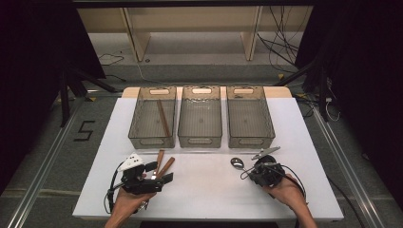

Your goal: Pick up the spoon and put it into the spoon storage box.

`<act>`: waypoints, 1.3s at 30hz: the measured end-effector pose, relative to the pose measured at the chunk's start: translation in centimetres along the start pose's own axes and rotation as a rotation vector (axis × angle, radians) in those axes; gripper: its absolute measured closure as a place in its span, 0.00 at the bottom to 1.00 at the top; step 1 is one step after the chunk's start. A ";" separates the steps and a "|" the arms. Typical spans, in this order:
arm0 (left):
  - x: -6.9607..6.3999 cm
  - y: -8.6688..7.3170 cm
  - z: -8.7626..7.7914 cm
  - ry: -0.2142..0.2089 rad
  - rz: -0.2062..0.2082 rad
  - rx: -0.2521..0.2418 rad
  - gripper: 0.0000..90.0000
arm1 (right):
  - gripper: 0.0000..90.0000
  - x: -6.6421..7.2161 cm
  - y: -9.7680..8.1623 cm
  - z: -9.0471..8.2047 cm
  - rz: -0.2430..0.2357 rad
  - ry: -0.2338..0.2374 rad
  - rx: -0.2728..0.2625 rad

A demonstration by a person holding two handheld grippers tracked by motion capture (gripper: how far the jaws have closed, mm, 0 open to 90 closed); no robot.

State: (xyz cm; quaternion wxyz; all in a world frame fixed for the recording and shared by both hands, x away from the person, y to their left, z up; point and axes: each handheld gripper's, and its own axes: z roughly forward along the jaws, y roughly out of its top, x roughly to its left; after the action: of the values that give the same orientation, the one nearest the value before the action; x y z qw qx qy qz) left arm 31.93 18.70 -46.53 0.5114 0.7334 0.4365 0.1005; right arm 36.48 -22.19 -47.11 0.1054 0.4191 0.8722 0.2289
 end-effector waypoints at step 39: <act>0.1 0.0 0.0 0.011 0.002 -0.004 0.18 | 0.95 1.1 0.5 -0.9 -0.043 0.015 -0.088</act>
State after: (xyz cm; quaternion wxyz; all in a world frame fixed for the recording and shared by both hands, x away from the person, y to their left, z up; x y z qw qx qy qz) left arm 31.93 18.78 -46.54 0.5102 0.7324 0.4383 0.1059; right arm 35.77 -21.39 -46.06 0.1223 0.3937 0.8708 0.2679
